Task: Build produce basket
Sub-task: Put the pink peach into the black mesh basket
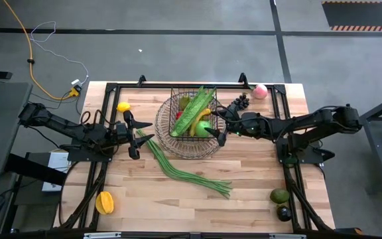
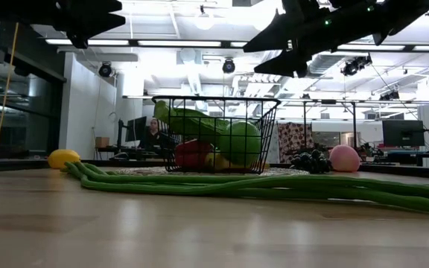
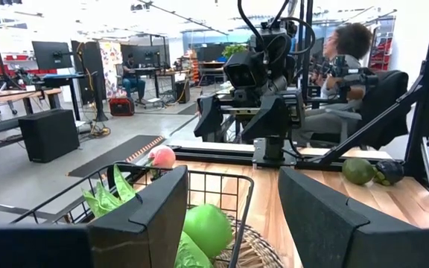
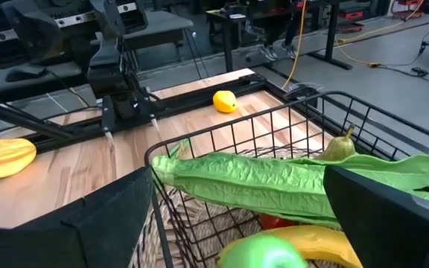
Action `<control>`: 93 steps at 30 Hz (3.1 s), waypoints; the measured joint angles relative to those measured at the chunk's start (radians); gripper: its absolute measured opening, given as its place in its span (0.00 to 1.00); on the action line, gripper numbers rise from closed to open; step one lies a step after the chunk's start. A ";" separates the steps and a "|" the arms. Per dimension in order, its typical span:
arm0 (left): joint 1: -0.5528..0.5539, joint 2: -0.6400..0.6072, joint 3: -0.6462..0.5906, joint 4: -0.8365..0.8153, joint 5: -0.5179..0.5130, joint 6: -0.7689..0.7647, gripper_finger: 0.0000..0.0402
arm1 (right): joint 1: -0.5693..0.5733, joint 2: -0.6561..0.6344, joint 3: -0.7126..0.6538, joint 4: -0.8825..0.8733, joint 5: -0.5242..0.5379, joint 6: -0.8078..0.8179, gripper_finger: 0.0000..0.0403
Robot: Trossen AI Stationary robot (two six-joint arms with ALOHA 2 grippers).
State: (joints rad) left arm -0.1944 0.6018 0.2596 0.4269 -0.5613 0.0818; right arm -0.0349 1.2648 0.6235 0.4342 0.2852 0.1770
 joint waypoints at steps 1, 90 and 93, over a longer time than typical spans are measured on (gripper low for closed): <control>0.000 0.000 0.000 0.002 0.000 0.000 0.50 | 0.000 0.000 0.000 -0.002 0.000 0.002 0.95; -0.001 0.000 0.000 0.042 0.000 -0.026 0.50 | -0.842 0.431 0.267 -0.912 0.481 0.860 0.68; -0.001 0.000 0.000 0.042 0.000 -0.026 0.50 | -0.842 0.431 0.267 -0.910 0.476 0.810 0.56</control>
State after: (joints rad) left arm -0.1955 0.6018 0.2596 0.4686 -0.5610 0.0559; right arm -0.8772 1.6958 0.8906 -0.4759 0.7613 0.9874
